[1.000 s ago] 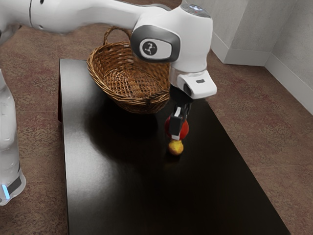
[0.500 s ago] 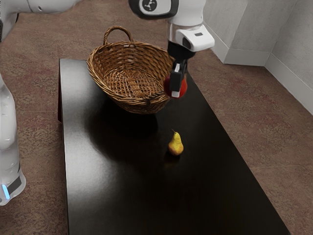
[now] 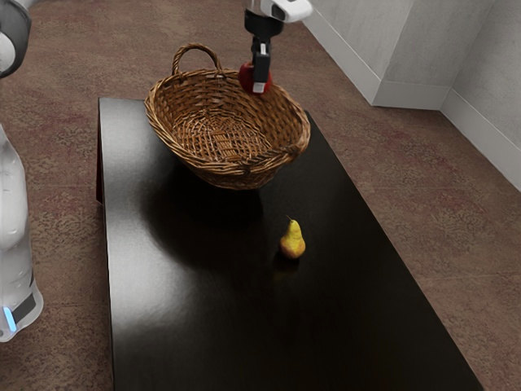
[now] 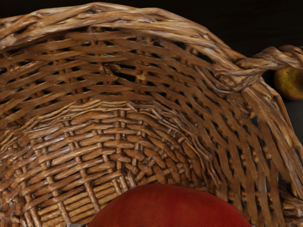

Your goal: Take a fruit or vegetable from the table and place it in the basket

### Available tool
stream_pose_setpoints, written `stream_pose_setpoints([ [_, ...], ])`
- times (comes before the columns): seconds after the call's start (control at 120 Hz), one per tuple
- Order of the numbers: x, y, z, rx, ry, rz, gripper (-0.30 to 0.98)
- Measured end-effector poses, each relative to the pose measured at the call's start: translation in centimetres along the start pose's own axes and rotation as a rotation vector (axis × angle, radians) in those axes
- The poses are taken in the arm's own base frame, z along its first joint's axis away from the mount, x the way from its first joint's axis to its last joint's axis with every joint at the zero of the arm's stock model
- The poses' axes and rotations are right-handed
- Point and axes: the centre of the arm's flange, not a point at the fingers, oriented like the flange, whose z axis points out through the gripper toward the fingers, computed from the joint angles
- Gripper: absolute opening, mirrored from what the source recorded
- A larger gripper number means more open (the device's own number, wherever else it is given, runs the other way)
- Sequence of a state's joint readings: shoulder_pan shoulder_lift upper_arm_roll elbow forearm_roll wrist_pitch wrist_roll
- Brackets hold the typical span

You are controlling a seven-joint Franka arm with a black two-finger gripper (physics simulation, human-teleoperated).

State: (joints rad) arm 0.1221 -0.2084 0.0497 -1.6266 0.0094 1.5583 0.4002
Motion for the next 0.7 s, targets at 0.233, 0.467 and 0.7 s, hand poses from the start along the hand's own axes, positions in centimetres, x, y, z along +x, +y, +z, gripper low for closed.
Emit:
stream_pose_setpoints([
  [0.233,-1.4,-3.7,0.7,0.001,-0.012,-0.007,0.31],
  [0.467,-1.4,-4.0,1.2,-0.004,-0.022,0.036,0.52],
  [0.7,-2.2,-5.2,1.4,-0.020,-0.035,0.054,0.65],
])
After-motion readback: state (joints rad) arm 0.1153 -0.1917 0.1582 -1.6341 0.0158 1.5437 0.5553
